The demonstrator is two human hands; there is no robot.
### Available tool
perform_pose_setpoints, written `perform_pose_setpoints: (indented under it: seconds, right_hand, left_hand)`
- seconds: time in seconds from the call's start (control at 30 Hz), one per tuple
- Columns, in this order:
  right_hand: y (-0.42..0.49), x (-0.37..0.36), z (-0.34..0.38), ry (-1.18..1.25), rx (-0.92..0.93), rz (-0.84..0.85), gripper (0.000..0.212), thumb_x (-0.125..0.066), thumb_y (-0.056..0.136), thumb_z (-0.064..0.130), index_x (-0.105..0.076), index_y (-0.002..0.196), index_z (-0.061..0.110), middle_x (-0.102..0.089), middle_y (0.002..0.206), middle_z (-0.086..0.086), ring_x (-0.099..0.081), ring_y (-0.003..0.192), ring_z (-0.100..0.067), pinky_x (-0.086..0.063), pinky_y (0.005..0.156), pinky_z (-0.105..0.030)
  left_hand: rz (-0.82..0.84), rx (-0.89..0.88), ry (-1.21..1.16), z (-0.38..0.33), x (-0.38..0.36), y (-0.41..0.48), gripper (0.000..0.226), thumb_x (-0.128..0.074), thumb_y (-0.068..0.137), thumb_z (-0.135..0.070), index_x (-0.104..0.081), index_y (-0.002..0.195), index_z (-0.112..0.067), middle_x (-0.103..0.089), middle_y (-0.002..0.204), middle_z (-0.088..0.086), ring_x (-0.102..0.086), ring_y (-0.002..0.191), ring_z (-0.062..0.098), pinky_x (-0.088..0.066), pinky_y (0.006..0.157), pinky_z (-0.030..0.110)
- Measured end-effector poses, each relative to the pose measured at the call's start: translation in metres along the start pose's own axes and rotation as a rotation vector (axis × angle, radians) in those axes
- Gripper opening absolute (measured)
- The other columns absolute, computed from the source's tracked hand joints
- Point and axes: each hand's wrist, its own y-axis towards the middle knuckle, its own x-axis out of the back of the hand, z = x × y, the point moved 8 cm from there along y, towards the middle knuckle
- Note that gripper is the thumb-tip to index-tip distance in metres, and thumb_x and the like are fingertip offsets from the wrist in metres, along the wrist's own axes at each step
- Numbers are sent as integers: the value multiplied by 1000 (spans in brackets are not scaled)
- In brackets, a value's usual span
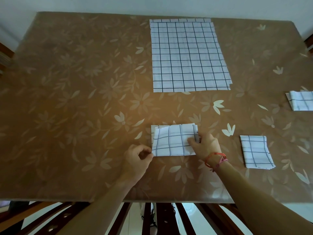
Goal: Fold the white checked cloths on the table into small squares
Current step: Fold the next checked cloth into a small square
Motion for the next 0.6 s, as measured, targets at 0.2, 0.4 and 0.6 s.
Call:
perform_pose_setpoints:
  seconds: [0.2, 0.4, 0.6]
  right_hand:
    - [0, 0, -3, 15, 5, -39, 17, -63, 83, 25, -65, 89, 9, -67, 79, -7, -62, 76, -28, -53, 68, -36]
    - [3, -4, -7, 19, 7, -35, 16, -63, 83, 26, -65, 87, 11, -65, 76, -2, -61, 74, -24, -49, 64, -30]
    - [3, -2, -10, 42, 5, -43, 13, -62, 84, 26, -60, 77, 16, -55, 64, 9, -52, 64, -14, -32, 49, -16]
  left_hand:
    - [9, 16, -104, -4, 0, 0, 15, -78, 76, -5, -74, 82, -18, -70, 78, -10, -63, 76, 7, -48, 64, 12]
    - [111, 115, -254, -6, -11, -1, 26, -74, 79, -1, -65, 96, -19, -74, 82, -12, -67, 75, 6, -51, 63, 18]
    - [193, 163, -83, -2, -16, 4, 24, -73, 82, -17, -61, 96, -32, -70, 86, -12, -65, 82, 3, -50, 64, 15]
